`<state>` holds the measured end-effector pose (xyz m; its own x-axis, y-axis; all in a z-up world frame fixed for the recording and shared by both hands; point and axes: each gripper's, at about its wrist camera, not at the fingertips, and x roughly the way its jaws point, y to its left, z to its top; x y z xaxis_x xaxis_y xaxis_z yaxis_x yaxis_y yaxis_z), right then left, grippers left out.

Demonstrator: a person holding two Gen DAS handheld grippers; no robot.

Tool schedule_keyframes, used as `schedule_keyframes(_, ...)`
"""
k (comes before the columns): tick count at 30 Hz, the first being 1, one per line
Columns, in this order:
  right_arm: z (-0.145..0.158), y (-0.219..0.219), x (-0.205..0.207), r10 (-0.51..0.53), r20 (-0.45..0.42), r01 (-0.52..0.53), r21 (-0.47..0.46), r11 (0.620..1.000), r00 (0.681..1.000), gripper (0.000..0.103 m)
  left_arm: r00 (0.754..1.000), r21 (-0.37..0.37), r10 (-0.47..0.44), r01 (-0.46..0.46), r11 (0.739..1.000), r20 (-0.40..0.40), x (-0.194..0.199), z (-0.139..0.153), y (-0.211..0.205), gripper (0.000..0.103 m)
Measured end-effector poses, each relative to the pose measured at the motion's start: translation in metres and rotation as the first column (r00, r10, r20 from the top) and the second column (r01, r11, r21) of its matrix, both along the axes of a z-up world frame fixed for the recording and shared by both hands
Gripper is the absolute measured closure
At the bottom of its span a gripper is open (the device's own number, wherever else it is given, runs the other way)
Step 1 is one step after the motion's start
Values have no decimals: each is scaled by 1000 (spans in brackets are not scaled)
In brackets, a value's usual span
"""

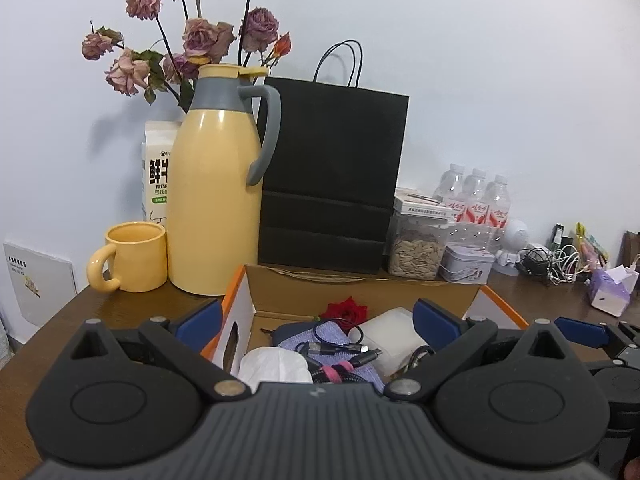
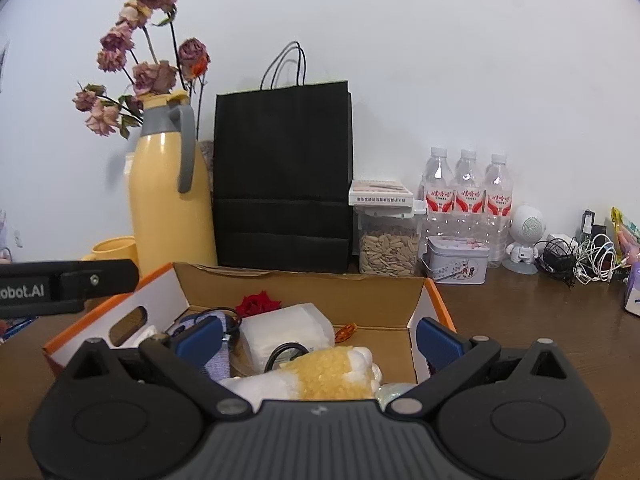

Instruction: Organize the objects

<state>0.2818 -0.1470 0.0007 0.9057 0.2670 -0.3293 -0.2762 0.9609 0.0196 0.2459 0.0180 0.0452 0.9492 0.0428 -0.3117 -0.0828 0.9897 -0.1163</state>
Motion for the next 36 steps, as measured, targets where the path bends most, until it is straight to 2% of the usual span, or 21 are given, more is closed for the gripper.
schedule_keyframes(2,3,-2,-9,5,7,-5,0,1000,1000,0,1000,-2,-14,14,1000,3,-9,2,0,0)
schedule_keyframes(10,16,-12,-48,15,-8,-15,6,1000,1000,0,998,0,5,-5,1000,-69,-48,0,3,0)
schedule_keyframes(19,14,-22,-90,18,-88,-18,2,1000,996,0,986,19,12,-9,1000,-163,-93,-14,7,0)
schedule_keyframes(36,8,-29,-150,45,-156,-47,-11,999,987,0,980,36,0,8,999,-199,-151,-19,-4,0)
